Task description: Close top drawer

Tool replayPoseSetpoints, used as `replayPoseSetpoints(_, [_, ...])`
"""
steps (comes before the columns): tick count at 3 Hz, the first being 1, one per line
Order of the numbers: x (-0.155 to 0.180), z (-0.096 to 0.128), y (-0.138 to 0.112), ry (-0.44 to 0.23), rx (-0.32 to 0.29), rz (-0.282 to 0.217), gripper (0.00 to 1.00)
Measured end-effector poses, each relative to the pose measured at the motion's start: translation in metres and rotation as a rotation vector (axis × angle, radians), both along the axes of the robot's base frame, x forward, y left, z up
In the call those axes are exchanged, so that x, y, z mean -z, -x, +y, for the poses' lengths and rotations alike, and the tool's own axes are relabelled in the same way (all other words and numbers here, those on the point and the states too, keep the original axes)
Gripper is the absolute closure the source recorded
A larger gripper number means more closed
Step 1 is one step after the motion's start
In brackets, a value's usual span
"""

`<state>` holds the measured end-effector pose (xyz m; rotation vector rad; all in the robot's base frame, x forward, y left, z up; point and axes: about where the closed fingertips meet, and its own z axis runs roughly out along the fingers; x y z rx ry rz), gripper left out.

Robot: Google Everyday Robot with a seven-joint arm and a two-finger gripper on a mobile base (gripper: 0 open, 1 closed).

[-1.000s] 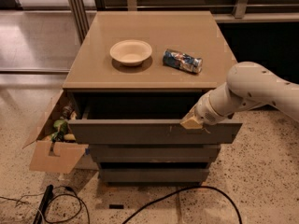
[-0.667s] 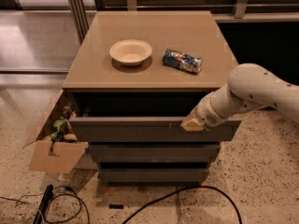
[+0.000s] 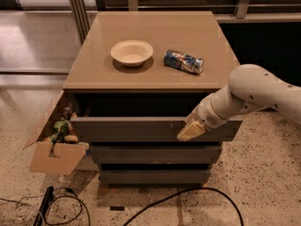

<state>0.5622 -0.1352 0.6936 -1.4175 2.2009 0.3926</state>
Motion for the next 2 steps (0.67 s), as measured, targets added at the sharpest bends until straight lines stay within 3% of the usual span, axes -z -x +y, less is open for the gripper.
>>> replayPoseSetpoints(1, [0.0000,0.0001,0.0000,0.000,0.000,0.000,0.00])
replayPoseSetpoints(2, [0.0000,0.0001,0.0000,0.000,0.000,0.000,0.00])
